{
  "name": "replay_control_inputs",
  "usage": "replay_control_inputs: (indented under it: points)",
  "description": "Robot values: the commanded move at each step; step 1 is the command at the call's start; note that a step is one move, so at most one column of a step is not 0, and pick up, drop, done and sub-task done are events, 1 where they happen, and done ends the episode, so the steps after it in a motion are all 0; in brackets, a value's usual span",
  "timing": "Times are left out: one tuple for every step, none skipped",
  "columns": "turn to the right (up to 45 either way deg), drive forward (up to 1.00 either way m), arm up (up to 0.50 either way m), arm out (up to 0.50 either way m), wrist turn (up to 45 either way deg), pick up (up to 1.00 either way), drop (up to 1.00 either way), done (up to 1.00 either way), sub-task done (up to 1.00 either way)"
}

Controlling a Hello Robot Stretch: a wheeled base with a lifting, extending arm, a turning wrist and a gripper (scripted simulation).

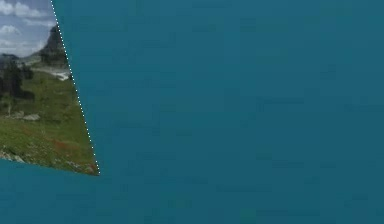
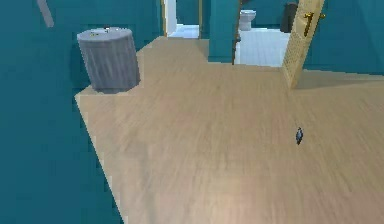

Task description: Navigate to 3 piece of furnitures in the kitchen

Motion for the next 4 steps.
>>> replay_control_inputs:
  points:
    - [-45.0,0.00,0.00,0.00,0.0,0.00,0.00,0.00,0.00]
    - [-45.0,0.00,0.00,0.00,0.0,0.00,0.00,0.00,0.00]
    - [-6.0,0.00,0.00,0.00,0.0,0.00,0.00,0.00,0.00]
    - [0.0,0.65,0.00,0.00,0.0,0.00,0.00,0.00,0.00]
